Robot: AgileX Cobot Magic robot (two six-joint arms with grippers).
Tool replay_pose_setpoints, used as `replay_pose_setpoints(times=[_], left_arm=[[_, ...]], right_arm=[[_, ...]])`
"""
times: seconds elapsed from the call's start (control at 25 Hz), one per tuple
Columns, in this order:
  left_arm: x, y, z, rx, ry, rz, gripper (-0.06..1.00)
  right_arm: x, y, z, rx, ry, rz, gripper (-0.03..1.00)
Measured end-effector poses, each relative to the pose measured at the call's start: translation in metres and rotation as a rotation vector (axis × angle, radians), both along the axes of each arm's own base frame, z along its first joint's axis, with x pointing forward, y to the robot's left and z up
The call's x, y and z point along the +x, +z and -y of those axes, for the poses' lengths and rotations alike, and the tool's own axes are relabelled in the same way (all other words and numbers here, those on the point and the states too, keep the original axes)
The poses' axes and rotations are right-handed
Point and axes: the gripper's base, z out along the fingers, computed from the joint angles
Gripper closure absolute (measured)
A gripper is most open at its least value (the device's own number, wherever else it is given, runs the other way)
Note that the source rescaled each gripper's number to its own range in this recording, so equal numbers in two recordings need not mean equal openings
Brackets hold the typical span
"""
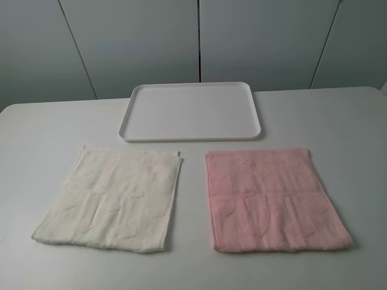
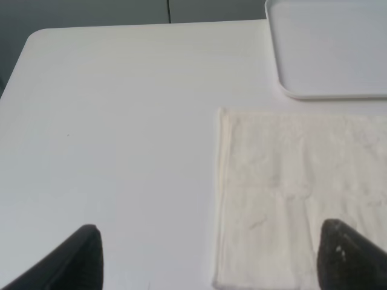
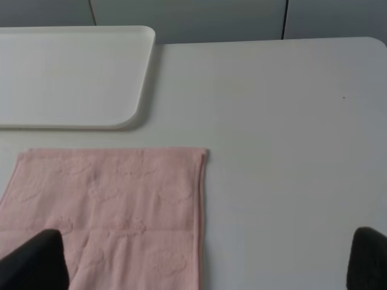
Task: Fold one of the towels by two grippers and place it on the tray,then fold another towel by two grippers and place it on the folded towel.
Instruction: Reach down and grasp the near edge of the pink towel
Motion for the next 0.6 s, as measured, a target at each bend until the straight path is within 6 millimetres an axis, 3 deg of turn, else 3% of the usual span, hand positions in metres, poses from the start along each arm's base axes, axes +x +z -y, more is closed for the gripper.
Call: replay_pose_setpoints(times=[0.6], left_arm=[[0.0,0.0,0.0,0.0,0.0,0.0,0.02]], right_arm=[[0.0,0.0,0.0,0.0,0.0,0.0,-0.03]])
